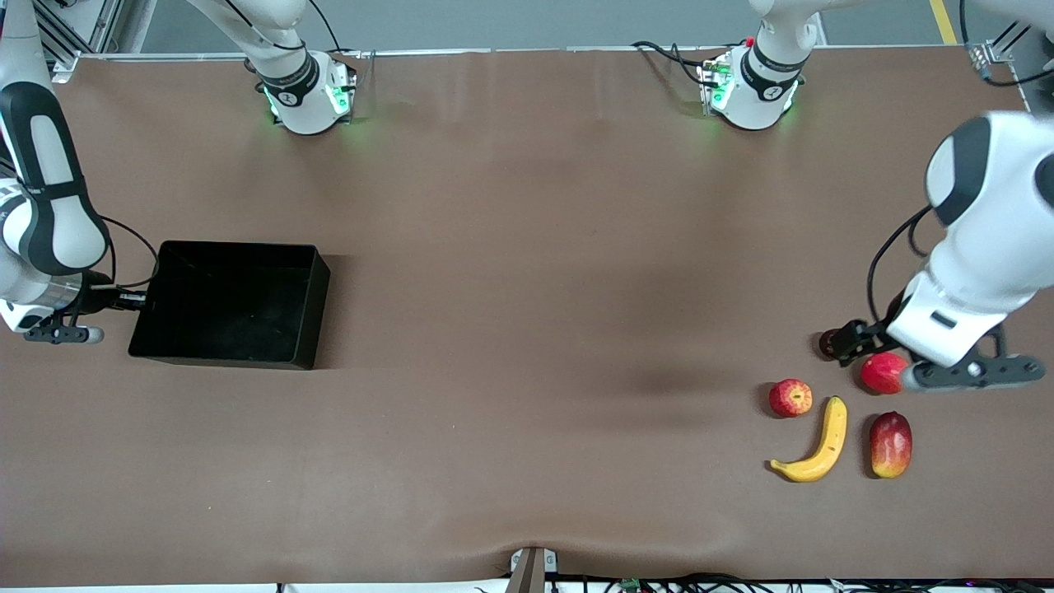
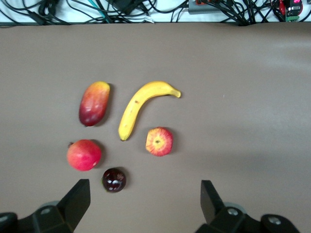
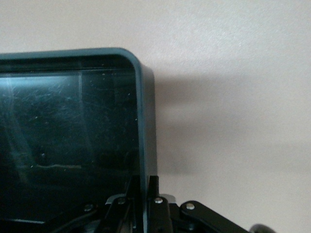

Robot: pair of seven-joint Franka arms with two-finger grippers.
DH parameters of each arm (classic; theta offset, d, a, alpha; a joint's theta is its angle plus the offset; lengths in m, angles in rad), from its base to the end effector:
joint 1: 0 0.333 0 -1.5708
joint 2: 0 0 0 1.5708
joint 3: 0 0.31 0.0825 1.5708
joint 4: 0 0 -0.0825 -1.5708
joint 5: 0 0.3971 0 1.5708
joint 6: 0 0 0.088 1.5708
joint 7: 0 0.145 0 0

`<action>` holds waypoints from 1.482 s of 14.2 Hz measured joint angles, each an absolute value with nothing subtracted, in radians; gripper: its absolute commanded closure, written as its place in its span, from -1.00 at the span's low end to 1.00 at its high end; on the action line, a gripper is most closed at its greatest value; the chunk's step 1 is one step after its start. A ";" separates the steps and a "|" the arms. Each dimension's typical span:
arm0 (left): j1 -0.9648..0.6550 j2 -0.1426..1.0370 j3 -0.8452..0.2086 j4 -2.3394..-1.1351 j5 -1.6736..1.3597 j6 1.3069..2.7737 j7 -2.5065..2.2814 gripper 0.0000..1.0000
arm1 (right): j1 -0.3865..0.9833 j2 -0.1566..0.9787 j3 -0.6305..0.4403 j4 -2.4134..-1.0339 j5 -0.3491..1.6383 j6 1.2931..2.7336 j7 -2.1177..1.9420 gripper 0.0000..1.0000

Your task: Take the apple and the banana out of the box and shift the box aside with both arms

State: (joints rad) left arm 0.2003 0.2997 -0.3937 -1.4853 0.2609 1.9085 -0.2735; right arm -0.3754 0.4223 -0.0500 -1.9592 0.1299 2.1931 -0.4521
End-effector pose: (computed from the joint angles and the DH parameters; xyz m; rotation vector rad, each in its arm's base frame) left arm 0.6760 -0.0756 0.4822 -3.0274 -0.0542 -0.2659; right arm 0.5458 -0.2381 0.1926 -2.9842 0.0844 0.2042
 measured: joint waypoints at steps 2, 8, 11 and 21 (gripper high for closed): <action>0.200 0.257 -0.408 -1.484 0.249 1.855 -0.274 -1.00 | -0.376 0.422 -0.050 -1.926 0.130 2.118 -0.453 -1.00; 0.200 0.180 -0.416 -1.489 0.189 1.760 -0.274 -1.00 | -0.377 0.423 -0.048 -1.812 0.127 1.949 -0.506 -1.00; 0.200 0.154 -0.417 -1.501 0.162 1.747 -0.274 -1.00 | -0.379 0.429 -0.050 -1.724 0.063 1.913 -0.546 -1.00; 0.201 0.083 -0.417 -1.533 0.159 1.706 -0.273 -1.00 | -0.346 0.446 -0.029 -1.406 0.017 1.574 -0.563 -1.00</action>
